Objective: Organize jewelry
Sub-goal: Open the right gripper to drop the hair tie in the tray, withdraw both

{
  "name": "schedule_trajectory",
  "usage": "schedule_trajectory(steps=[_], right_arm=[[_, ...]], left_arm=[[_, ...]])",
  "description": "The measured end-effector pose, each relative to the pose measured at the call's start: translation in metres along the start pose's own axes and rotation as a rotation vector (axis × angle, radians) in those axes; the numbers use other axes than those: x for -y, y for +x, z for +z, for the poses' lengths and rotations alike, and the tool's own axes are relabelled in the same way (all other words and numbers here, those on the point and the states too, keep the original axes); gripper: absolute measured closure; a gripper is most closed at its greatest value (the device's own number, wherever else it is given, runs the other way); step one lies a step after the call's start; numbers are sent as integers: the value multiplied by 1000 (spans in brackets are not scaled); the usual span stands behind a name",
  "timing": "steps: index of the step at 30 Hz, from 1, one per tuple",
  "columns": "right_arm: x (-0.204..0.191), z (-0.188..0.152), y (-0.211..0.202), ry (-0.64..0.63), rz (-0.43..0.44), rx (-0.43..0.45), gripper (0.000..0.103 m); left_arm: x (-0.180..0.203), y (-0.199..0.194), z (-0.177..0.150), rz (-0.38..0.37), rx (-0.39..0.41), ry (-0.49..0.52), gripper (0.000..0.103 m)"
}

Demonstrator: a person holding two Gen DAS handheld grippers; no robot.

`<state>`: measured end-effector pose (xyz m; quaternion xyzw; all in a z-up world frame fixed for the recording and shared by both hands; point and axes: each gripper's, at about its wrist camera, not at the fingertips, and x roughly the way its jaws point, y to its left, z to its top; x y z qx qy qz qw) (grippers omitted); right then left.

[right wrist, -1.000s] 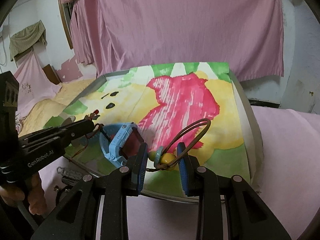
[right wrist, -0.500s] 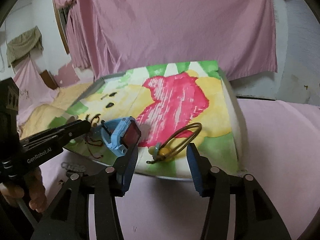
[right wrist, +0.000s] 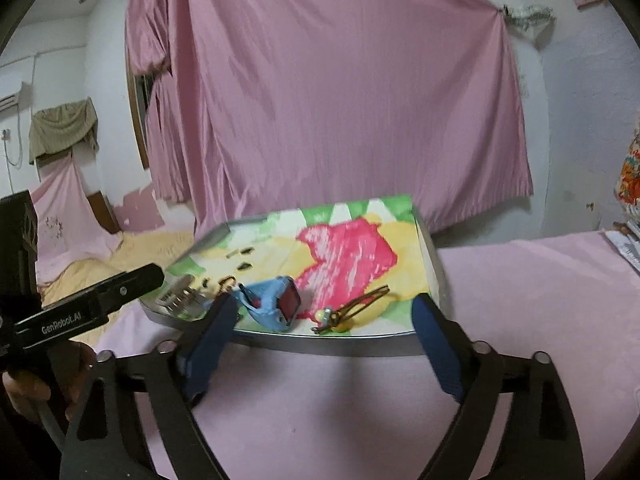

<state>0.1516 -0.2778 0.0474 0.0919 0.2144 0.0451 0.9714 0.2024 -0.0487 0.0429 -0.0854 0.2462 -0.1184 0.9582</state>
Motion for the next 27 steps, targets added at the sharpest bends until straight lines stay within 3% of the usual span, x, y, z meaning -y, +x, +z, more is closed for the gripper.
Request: schedule_trajectory(steps=[6,13,27], right_arm=[[-12,-11,-31,-20,-1,103,7],[-26,-24,-60,-37,2,176,5],[-53,-46,-64,-83,-2,119,4]], left_arm=[[-14,-42,-14,54,129,-11,1],[-29,-69,-29,94,154,21,1],[-53,-94,-53,106,131,78,1]])
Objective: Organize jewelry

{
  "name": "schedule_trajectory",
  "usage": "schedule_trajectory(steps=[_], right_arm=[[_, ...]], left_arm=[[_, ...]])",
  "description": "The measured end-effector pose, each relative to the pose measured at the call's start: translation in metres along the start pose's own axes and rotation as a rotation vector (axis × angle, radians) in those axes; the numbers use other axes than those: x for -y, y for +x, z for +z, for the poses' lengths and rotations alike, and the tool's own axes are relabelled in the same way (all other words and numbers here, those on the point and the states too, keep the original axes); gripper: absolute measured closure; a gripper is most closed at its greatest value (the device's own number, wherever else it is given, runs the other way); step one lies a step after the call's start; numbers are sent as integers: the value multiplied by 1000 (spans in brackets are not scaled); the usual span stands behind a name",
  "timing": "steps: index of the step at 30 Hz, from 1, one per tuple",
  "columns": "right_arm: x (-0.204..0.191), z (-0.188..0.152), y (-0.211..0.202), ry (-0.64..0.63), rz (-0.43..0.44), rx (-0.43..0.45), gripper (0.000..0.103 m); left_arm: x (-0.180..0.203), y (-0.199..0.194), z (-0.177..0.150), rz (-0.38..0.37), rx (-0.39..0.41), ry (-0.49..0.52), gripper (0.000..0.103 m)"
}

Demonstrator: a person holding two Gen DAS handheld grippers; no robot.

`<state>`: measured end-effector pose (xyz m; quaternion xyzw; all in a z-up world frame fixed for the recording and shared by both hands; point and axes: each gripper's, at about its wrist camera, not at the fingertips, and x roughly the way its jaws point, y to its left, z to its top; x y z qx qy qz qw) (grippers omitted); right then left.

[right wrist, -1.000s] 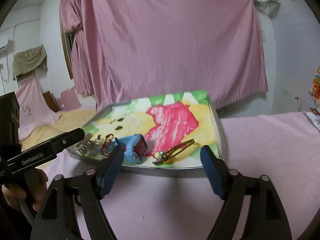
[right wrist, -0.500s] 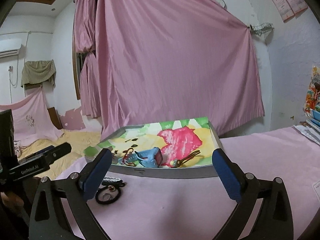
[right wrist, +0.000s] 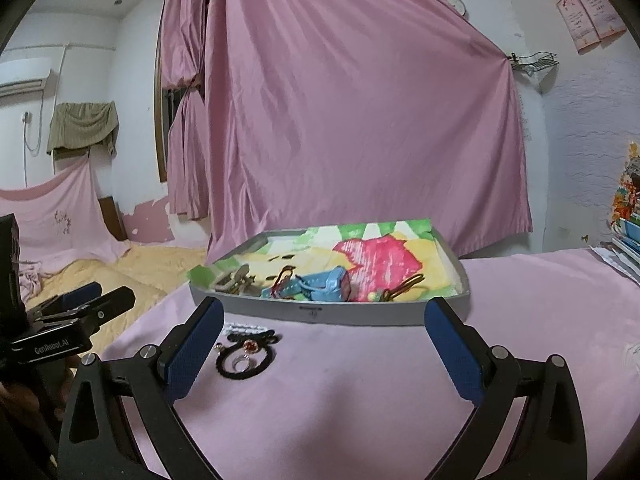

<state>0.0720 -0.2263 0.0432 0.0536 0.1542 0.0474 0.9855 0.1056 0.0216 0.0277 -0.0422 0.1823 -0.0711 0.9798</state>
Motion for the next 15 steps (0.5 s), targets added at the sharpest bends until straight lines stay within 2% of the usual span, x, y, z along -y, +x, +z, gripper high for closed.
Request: schedule_trajectory(steps=[4,13,15], right_arm=[[-7,-2,8,-23,6,-56,4],[-10,-6,38,-25,36,-231,5],[-12,-6,46,-32,38,-268,8]], left_arm=[[-3,5,-1,-13,-38,37,0],[-9,36,0,-67,-223,61,1],[-6,44,-2,-93,-260,64,1]])
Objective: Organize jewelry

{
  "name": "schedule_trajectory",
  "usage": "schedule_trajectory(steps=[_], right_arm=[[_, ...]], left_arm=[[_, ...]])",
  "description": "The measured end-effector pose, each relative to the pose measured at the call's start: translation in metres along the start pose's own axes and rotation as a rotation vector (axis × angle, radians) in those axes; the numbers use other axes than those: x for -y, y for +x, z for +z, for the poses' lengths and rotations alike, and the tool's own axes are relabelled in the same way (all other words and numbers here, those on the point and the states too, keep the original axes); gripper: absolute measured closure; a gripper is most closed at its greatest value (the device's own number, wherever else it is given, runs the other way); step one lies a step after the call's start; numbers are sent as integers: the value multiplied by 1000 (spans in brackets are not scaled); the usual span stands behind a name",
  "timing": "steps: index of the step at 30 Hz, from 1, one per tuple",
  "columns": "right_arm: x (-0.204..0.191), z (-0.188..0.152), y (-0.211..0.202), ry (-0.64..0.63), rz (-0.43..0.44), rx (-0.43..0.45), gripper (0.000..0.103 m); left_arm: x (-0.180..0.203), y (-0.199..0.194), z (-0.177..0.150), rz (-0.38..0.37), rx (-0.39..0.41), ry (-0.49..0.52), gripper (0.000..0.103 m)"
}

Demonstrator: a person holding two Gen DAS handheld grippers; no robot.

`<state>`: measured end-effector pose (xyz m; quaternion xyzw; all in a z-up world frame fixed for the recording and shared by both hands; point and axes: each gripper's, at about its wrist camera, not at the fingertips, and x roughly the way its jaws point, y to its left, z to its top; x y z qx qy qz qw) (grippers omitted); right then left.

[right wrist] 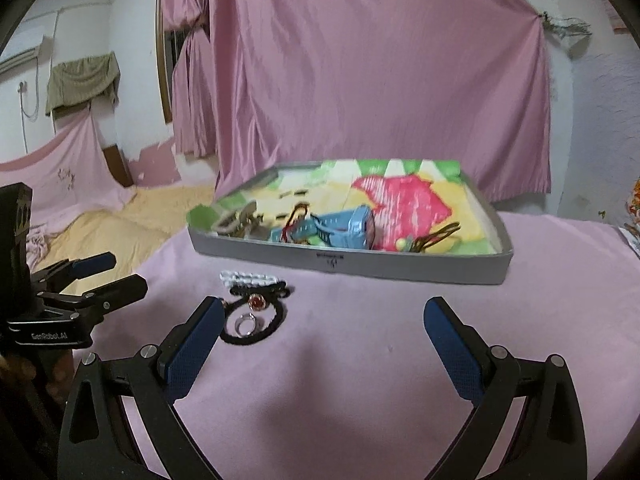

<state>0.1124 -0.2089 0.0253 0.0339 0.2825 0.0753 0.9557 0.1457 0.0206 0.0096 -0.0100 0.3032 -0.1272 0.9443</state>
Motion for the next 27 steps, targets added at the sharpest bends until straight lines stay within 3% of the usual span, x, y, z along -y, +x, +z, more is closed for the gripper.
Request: schedule_trajectory(steps=[1,3,6,15,22,27], right_arm=[[-1,1,5,-7,3,-27,11],[-2,2,14,-19,13,-72,33],[-2,3,25,-20,31,-122,39],[-11,8,52,-38,99,-220,67],[-11,11,63,-51,110,-251,74],[-7,13,68,-27,156,-279,75]], left_arm=[[1,2,0,-9,-9,1,1],[4,7,-2,-29,-30,4,4],[9,15,-3,-50,-73,13,16],[21,34,1,-80,-151,23,42],[30,48,6,-99,-188,40,49],[36,59,8,-121,-217,52,62]])
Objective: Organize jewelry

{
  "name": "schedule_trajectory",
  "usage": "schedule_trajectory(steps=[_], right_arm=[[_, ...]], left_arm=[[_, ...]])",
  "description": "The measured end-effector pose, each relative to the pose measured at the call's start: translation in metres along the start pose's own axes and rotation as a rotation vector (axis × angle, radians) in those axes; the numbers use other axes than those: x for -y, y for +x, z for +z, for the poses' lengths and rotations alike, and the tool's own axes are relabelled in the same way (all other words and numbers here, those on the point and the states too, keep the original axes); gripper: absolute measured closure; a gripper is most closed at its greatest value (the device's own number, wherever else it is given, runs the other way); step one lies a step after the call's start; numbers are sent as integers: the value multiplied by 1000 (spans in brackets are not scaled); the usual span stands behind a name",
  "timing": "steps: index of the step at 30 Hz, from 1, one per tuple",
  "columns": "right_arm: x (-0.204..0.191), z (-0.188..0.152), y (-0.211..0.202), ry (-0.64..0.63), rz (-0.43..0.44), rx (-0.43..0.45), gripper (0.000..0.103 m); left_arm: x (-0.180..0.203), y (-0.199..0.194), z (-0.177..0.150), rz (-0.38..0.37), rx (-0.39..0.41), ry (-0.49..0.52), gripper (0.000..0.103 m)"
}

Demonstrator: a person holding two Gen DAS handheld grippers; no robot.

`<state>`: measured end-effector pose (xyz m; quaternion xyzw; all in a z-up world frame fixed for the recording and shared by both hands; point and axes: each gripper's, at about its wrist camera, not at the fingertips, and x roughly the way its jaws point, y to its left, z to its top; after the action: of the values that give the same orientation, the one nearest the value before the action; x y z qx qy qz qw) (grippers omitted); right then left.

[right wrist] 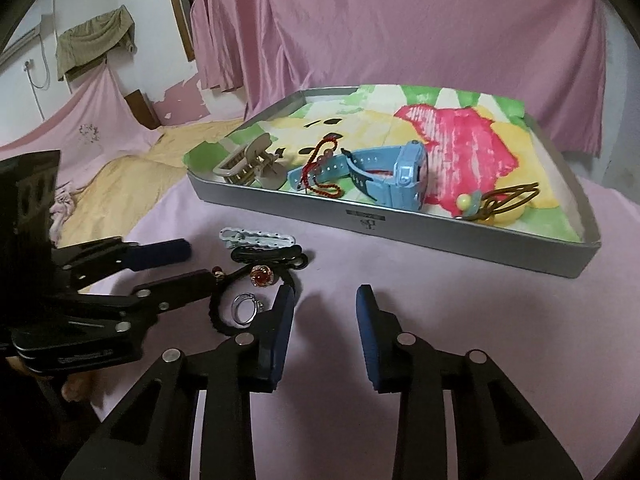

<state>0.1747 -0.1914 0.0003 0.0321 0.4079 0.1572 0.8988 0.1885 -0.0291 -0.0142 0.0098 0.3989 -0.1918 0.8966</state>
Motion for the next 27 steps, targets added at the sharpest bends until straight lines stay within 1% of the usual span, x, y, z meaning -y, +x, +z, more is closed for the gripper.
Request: schedule_trajectory(steps=[2,4,6,10,14,17,20,23,27], right_arm=[[0,1,3,-4,15,-9,82],[-2,2,5,-9,28,-21,82],[-4,4,7,-14,37,-28,82],[-6,6,10,-24,52,-38,82],[-12,10,14,-42,50,-55,82],[-13,12,16,-50,47,-64,82],[-18,14,20,-76,13,-74,82],[-23,16,22,-106,-22,-77,87],[-27,15,21,-134,-23,-79,92]], left_arm=[[1,2,2,-7,-5,0,63],[1,3,3,-22,-6,-5,65],[2,3,3,-26,-6,-8,73],[1,4,3,-32,-8,-9,79],[4,5,4,-50,-14,2,89],[5,7,4,-50,-16,3,90],[4,7,4,-58,-15,-9,90],[3,6,3,-62,-8,-22,90],[2,5,3,-63,-3,-33,90]])
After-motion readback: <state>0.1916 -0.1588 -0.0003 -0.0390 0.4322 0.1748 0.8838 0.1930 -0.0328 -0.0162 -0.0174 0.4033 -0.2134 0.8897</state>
